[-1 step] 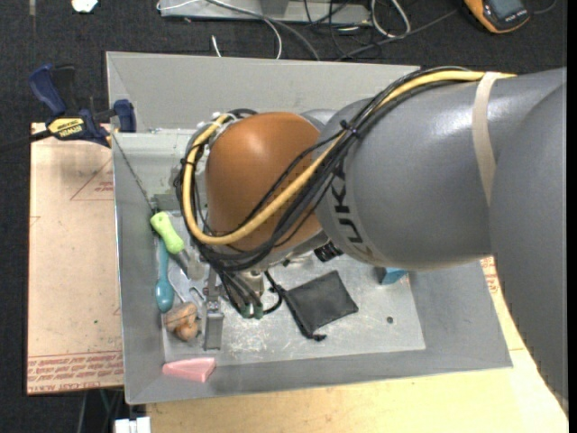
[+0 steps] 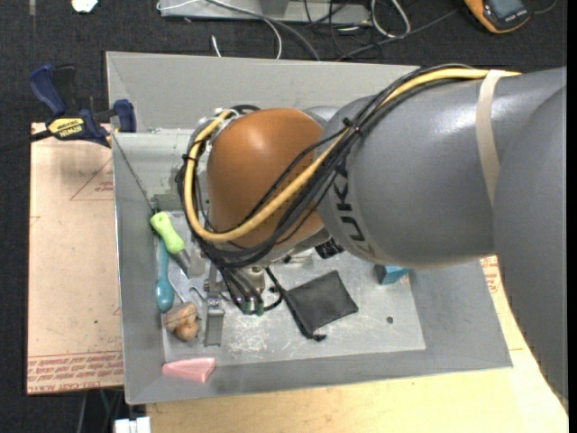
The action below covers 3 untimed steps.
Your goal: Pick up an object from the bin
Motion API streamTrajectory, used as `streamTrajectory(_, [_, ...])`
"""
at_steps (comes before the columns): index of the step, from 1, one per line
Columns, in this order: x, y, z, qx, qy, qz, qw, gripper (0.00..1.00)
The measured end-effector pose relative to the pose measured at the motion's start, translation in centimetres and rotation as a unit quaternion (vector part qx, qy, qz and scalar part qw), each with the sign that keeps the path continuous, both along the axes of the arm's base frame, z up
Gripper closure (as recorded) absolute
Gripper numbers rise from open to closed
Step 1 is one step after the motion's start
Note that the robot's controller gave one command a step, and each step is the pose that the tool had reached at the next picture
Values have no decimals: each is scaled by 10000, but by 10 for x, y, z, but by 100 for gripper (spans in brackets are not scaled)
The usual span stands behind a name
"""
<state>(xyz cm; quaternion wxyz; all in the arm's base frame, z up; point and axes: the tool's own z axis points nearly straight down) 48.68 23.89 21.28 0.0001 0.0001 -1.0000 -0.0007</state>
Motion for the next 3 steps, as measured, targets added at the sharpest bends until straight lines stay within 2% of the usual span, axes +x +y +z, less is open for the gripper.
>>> streamTrajectory(1, [66,-20,-49,18,-22,-210,9998,0])
streamTrajectory(2, [60,-41,-70,19,-16,-1088,9941,0])
streamTrajectory(3, [32,-94,-58,13,0,-636,9980,0])
